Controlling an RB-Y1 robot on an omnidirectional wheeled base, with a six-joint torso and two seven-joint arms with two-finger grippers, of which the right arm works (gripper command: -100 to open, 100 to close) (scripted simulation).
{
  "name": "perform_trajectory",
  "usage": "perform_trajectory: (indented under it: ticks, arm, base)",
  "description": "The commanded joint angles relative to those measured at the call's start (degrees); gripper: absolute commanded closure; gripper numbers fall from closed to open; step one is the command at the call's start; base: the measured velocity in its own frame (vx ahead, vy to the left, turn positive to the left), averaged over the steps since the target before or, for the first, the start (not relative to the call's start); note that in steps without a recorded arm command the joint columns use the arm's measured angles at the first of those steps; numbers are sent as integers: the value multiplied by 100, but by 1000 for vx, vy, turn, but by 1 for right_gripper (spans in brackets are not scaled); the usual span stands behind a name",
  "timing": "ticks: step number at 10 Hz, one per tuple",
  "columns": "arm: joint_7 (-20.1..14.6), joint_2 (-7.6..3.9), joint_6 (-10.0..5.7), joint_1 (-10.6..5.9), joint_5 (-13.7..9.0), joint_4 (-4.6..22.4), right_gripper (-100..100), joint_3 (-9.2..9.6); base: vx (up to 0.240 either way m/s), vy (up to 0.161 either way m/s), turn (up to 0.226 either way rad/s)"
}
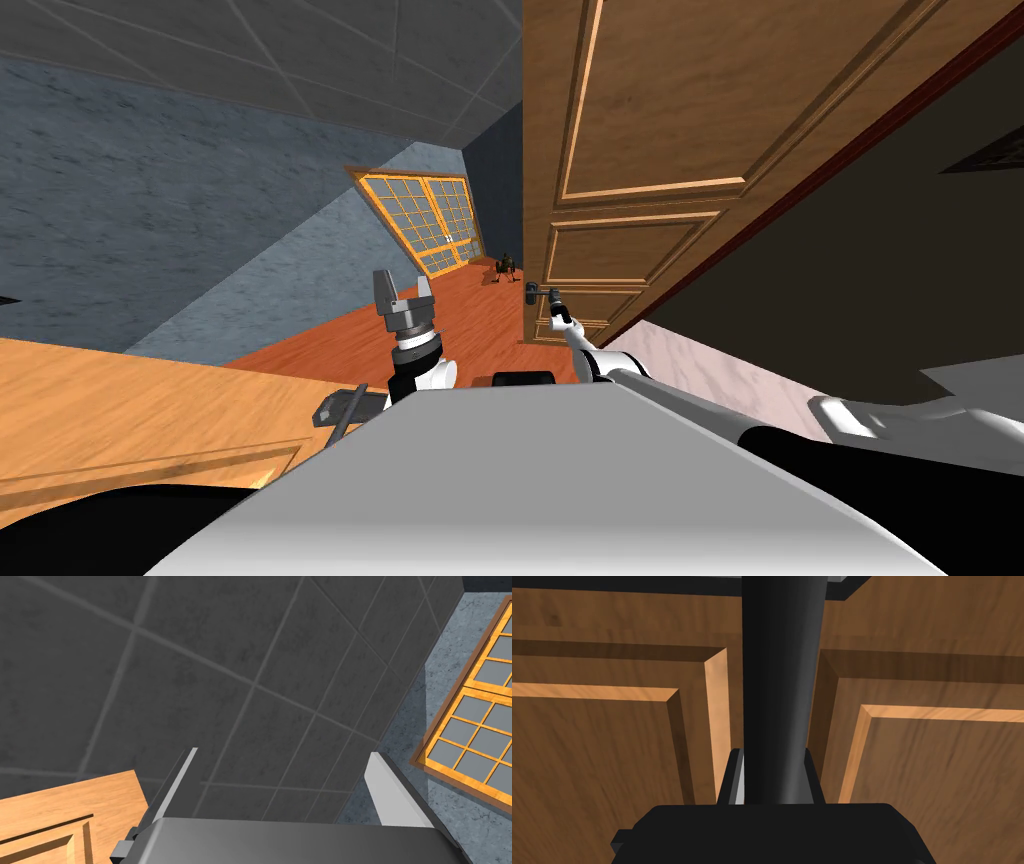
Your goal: Push the door open
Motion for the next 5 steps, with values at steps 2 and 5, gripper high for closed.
perform_trajectory:
  ticks: [2, 5]
  arm:
    - [127, 11, -96, -107, 30, 97, 100, -220]
    - [272, 224, -98, -138, 95, 90, 100, -383]
  base:
    - [181, 105, -161]
    - [179, 122, -202]
